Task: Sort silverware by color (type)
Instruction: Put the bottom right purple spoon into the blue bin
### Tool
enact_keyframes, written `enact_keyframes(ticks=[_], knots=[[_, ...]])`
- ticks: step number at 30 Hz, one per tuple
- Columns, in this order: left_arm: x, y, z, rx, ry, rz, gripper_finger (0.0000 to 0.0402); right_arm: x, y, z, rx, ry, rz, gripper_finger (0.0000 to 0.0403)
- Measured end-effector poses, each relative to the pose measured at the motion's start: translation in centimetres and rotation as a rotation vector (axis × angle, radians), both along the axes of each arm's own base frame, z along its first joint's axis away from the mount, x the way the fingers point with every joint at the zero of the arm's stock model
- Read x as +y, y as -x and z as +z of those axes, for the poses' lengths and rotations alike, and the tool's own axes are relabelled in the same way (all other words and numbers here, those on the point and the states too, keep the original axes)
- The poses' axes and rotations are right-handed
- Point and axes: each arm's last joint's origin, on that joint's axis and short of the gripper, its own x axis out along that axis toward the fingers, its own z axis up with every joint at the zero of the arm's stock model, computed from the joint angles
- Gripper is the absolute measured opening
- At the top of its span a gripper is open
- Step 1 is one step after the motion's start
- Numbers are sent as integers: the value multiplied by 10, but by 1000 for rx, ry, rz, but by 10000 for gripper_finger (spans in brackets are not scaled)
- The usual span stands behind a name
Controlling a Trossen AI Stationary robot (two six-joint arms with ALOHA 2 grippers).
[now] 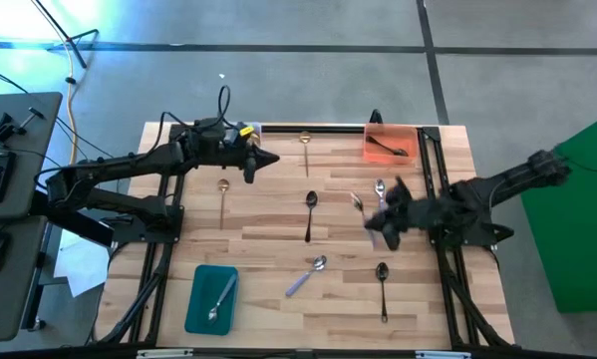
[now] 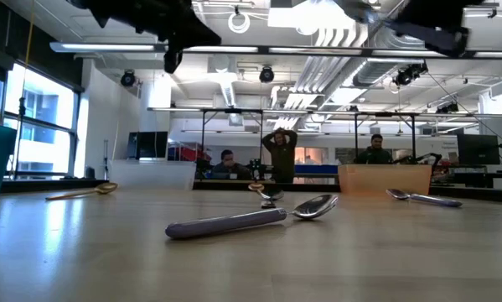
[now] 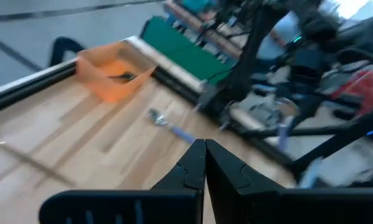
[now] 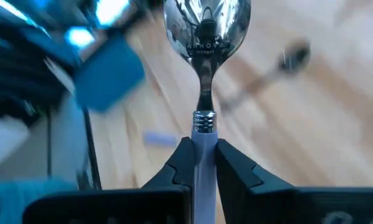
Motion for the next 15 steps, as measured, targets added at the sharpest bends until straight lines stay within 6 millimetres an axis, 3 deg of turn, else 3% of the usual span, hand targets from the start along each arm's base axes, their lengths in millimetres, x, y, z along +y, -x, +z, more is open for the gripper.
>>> enact_keyframes(ticks=[7, 15], knots=[[-3, -16, 6, -152, 100, -90, 38, -36, -26, 23, -263, 127, -21, 25], [-7, -59, 11, -357, 92, -189, 115, -72, -54, 37, -496, 210, -10, 25]])
